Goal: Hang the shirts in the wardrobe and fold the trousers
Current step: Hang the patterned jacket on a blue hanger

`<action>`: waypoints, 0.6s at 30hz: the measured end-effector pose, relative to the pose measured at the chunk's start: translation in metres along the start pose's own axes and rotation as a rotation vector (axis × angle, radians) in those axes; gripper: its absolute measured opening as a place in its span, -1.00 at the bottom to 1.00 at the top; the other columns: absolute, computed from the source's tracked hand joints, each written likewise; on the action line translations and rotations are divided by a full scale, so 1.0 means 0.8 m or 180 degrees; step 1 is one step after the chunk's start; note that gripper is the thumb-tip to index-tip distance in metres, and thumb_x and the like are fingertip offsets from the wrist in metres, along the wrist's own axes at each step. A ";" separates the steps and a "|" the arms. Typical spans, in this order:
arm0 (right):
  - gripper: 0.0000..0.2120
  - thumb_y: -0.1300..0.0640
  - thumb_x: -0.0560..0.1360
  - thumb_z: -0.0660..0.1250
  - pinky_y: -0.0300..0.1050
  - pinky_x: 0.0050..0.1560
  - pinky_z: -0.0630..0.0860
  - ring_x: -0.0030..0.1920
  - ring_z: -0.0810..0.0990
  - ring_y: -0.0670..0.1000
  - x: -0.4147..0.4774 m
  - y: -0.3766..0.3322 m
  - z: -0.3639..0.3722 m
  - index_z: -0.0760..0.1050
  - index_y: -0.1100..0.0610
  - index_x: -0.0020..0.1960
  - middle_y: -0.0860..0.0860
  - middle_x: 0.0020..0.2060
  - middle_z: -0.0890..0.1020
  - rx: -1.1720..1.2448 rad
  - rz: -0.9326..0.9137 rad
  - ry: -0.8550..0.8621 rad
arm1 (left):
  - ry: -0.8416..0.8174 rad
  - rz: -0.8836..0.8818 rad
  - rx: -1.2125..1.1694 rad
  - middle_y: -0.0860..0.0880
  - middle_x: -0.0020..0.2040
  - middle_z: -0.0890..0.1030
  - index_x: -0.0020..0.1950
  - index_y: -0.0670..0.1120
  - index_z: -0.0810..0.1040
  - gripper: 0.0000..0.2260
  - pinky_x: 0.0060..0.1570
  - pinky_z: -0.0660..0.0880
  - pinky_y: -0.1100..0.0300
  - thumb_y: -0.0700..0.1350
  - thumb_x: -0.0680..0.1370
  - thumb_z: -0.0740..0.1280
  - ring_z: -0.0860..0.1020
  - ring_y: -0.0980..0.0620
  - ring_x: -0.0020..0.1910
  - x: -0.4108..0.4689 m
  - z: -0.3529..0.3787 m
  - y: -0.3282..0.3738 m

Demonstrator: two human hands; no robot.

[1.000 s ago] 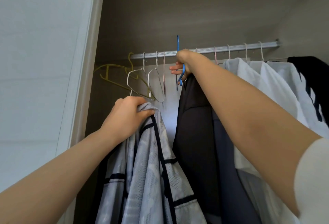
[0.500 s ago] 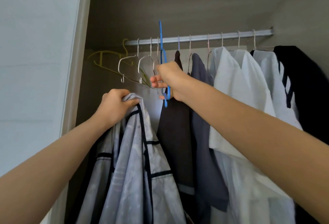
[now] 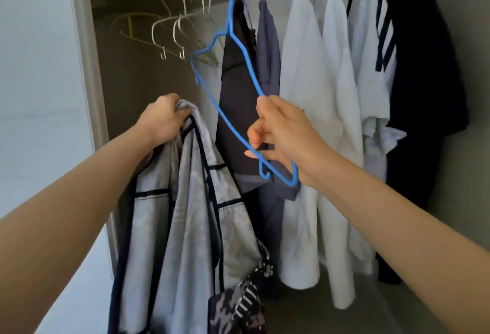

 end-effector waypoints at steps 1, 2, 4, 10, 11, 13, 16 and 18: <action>-0.72 -0.01 0.66 0.12 0.26 0.03 0.61 -0.41 0.46 -0.02 -0.019 0.010 -0.006 0.30 0.08 -0.19 0.00 -0.50 0.49 0.0152 0.0068 -0.0053 | -0.0060 -0.0038 -0.0101 -0.14 -0.21 0.51 -0.16 -0.19 0.44 -0.77 -0.14 0.35 0.03 -0.07 0.61 0.30 0.49 -0.18 -0.12 -0.011 0.002 -0.001; -0.73 0.01 0.65 0.13 0.23 0.00 0.62 -0.41 0.46 -0.01 -0.037 0.020 -0.012 0.32 0.09 -0.19 0.03 -0.50 0.48 0.0294 0.0134 -0.0112 | -0.0122 -0.0064 -0.0215 -0.10 -0.25 0.48 -0.20 -0.17 0.43 -0.77 -0.16 0.32 0.07 -0.10 0.60 0.32 0.45 -0.13 -0.16 -0.023 0.004 -0.001; -0.74 0.03 0.65 0.13 0.18 -0.05 0.64 -0.42 0.45 0.00 -0.071 0.036 -0.023 0.33 0.10 -0.18 0.06 -0.50 0.46 0.0545 0.0268 -0.0284 | -0.0190 -0.0152 -0.0524 -0.09 -0.24 0.49 -0.17 -0.20 0.51 -0.82 -0.17 0.35 0.12 -0.14 0.58 0.37 0.43 -0.04 -0.20 -0.048 0.007 -0.002; -0.76 0.01 0.62 0.16 0.16 -0.11 0.61 -0.45 0.43 0.00 -0.144 0.071 -0.050 0.33 0.10 -0.17 0.09 -0.48 0.43 0.0971 0.0632 -0.0817 | -0.0371 -0.0841 -0.1339 -0.01 -0.21 0.59 -0.01 -0.13 0.62 -0.96 -0.22 0.51 0.39 -0.21 0.55 0.41 0.52 0.16 -0.28 -0.124 0.012 -0.016; -0.77 -0.02 0.58 0.18 0.13 -0.15 0.58 -0.44 0.41 0.02 -0.152 0.075 -0.055 0.34 0.10 -0.16 0.08 -0.49 0.41 0.1048 0.0676 -0.0878 | -0.0402 -0.0960 -0.1421 -0.01 -0.19 0.61 0.00 -0.12 0.63 -0.95 -0.16 0.53 0.32 -0.21 0.55 0.42 0.55 0.14 -0.26 -0.133 0.011 -0.025; -0.77 -0.05 0.51 0.21 0.10 -0.21 0.51 -0.43 0.33 0.04 -0.166 0.081 -0.065 0.33 0.10 -0.15 0.07 -0.51 0.33 0.1291 0.0810 -0.0989 | -0.0453 -0.1199 -0.1555 -0.03 -0.17 0.64 -0.03 -0.09 0.65 -0.95 -0.12 0.58 0.23 -0.20 0.53 0.43 0.60 0.11 -0.25 -0.150 0.011 -0.044; -0.77 -0.04 0.54 0.17 0.07 -0.22 0.47 -0.45 0.26 0.02 -0.181 0.084 -0.077 0.33 0.10 -0.17 0.03 -0.52 0.23 0.1390 0.1015 -0.1065 | -0.0516 -0.1482 -0.1767 0.00 -0.26 0.67 -0.08 -0.05 0.66 -0.97 -0.31 0.59 0.29 -0.18 0.53 0.44 0.63 0.14 -0.36 -0.171 0.012 -0.067; -0.77 -0.03 0.56 0.15 0.07 -0.24 0.46 -0.46 0.23 0.01 -0.188 0.085 -0.084 0.33 0.11 -0.17 0.01 -0.52 0.20 0.1367 0.1122 -0.1068 | -0.0595 -0.1567 -0.1739 -0.01 -0.26 0.67 -0.08 -0.07 0.66 -0.98 -0.33 0.59 0.30 -0.17 0.53 0.43 0.62 0.12 -0.37 -0.181 0.016 -0.085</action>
Point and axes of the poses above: each hand's wrist, its own x-axis towards the middle knuckle, its own z-axis out of the palm, y = z × x, the point moved 4 cm from there along x, towards the middle knuckle
